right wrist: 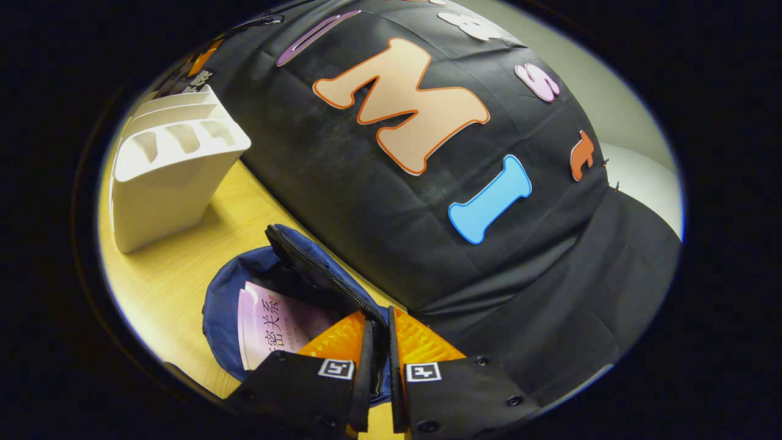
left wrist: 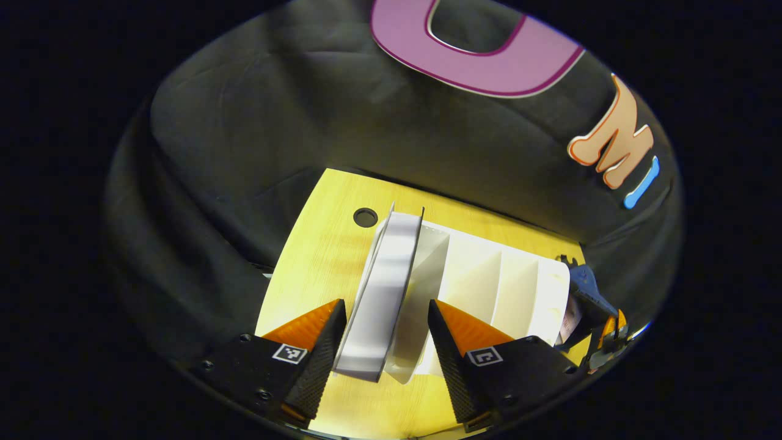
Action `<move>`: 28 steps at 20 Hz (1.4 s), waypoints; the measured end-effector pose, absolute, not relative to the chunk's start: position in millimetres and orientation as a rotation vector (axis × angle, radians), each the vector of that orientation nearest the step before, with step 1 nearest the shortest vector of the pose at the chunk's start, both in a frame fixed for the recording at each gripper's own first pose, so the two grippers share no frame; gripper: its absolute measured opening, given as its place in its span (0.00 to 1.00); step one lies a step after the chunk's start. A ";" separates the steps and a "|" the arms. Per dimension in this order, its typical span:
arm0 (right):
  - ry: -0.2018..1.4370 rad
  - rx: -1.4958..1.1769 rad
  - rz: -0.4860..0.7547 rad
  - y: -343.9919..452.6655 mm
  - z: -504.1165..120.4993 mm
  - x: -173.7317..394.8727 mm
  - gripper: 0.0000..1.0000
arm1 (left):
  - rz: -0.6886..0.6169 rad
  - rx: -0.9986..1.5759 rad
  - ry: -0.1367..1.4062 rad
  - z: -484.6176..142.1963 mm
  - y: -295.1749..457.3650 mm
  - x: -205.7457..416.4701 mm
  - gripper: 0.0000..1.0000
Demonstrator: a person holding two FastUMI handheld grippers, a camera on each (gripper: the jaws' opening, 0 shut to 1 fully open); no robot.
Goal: Open the schoolbag, grab two books from the bookshelf and put them into the schoolbag.
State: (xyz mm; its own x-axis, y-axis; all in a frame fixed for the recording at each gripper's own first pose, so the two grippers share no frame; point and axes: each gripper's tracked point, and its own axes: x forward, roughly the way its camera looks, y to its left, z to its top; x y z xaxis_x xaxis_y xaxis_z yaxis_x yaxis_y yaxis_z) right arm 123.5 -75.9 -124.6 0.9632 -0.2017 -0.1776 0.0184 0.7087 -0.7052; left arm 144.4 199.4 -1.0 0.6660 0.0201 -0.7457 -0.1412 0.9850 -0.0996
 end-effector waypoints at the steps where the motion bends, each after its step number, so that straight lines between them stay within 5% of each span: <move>1: 0.250 -0.777 -0.123 -77.2 -124.8 123.6 0.17 | 0.086 -0.131 0.872 -3.3 196.0 145.6 0.77; 6: 0.250 -0.781 -0.121 -78.6 -124.3 125.0 0.17 | 0.108 -0.066 1.028 -16.2 190.6 150.7 0.73; 7: 0.249 -0.782 -0.120 -78.2 -123.9 125.2 0.04 | 0.112 -0.057 1.061 -19.7 189.8 150.8 0.66; 15: 0.257 -0.792 -0.110 -77.9 -124.0 124.8 0.05 | 0.131 -0.051 1.213 -58.6 188.7 163.8 0.49; 28: 0.262 -0.796 -0.092 -76.1 -127.9 125.0 0.04 | 0.169 -0.086 1.293 -65.1 190.8 151.3 0.40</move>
State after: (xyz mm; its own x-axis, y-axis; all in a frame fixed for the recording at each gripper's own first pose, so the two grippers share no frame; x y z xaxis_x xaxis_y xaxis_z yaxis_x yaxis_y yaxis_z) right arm 125.0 -76.1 -127.9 0.9637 -0.1796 -0.1977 -0.0169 0.6976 -0.7163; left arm 151.3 190.8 -65.1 0.2644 0.0766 -0.9614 -0.1732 0.9844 0.0308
